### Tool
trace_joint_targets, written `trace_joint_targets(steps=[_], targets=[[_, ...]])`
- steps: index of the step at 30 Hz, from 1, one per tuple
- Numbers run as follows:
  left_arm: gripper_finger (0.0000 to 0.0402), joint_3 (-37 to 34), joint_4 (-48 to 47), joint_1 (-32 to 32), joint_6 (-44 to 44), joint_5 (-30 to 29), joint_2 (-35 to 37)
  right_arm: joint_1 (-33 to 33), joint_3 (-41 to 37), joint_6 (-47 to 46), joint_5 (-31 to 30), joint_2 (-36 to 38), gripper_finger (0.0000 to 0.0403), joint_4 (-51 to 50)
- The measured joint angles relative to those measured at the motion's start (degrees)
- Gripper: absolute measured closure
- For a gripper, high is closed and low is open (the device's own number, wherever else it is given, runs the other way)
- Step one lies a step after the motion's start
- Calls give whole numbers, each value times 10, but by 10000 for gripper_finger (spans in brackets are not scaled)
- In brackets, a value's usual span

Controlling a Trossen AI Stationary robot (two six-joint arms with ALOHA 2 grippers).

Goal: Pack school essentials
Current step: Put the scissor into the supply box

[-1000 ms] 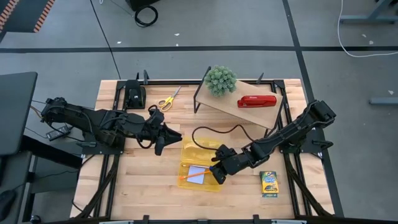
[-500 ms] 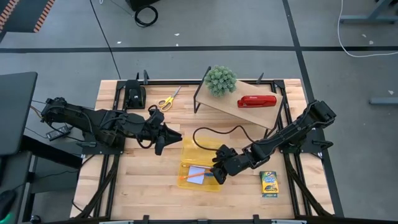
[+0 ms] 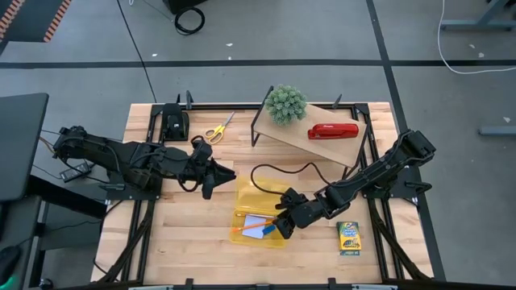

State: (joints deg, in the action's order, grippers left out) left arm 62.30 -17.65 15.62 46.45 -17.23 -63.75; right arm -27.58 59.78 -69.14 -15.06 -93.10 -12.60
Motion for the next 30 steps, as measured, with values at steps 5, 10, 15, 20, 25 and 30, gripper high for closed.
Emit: trace_joint_targets(steps=[5,10,15,20,25,30], targets=[[294,0,-74,-15,47,-74,0,-18,23,-21,20,0,242,1],[294,0,-198,-57,98,-69,0,-48,65,-26,21,0,240,-9],[294,0,-299,-117,98,13,0,-77,113,2,21,1,239,-14],[294,0,-369,-192,60,95,0,-95,155,36,16,1,241,-15],[294,0,-395,-261,12,133,0,-102,198,67,-33,0,242,-49],[294,0,-401,-310,-42,145,-6,-101,253,105,-92,0,242,-117]])
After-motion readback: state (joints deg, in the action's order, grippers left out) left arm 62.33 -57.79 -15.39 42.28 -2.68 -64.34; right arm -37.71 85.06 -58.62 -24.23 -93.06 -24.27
